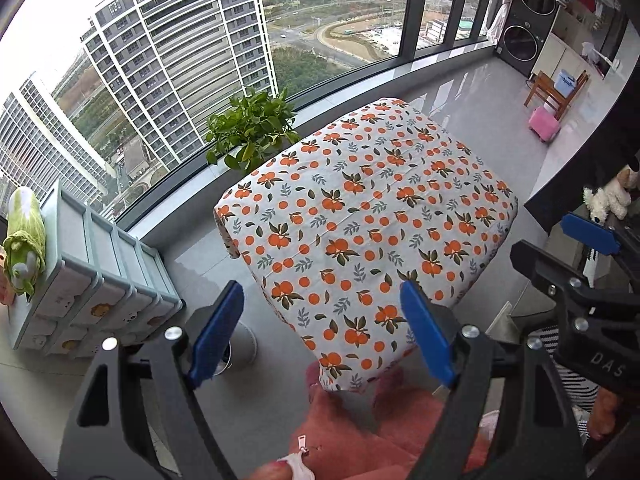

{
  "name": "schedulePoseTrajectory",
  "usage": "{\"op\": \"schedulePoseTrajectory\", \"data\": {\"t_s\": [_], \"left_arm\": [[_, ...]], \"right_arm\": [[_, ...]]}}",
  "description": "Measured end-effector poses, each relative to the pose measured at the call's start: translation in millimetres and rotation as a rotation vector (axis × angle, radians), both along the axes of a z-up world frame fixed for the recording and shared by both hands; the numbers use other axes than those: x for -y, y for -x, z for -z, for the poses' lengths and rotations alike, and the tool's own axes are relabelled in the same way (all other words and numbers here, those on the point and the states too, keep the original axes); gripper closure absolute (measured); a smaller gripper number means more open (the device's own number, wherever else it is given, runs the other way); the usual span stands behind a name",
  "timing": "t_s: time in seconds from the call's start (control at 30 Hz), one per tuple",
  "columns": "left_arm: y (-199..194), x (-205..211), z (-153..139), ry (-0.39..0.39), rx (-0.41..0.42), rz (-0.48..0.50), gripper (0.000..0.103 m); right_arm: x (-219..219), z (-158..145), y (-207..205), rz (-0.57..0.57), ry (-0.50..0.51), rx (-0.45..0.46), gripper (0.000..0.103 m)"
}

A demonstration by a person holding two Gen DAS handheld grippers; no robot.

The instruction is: Collect trash

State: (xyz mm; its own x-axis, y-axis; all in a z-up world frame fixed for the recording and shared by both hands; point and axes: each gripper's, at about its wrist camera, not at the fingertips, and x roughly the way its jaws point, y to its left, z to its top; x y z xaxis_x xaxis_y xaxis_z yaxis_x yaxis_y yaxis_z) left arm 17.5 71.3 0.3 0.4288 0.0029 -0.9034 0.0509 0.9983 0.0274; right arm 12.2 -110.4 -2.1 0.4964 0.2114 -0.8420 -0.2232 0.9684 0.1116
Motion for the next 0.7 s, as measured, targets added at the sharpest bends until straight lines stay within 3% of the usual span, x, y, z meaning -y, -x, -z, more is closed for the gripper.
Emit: {"op": "schedulePoseTrajectory", "data": {"t_s": [0.17,0.4,0.7], "left_arm": [[-8,4,-4,-0.007,-0.018,0.063,0.021],[-14,3,-23,-0.032,0.019,0.135,0.018],[-22,-1,-42,-0.035,0.029,0.162,0.018]], "right_arm": [[2,-11,2,0.051,0.000,0.000,0.026],[-5,-24,4,0.112,0.015,0.016,0.026],[-6,-38,9,0.140,0.030,0.016,0.025]]}}
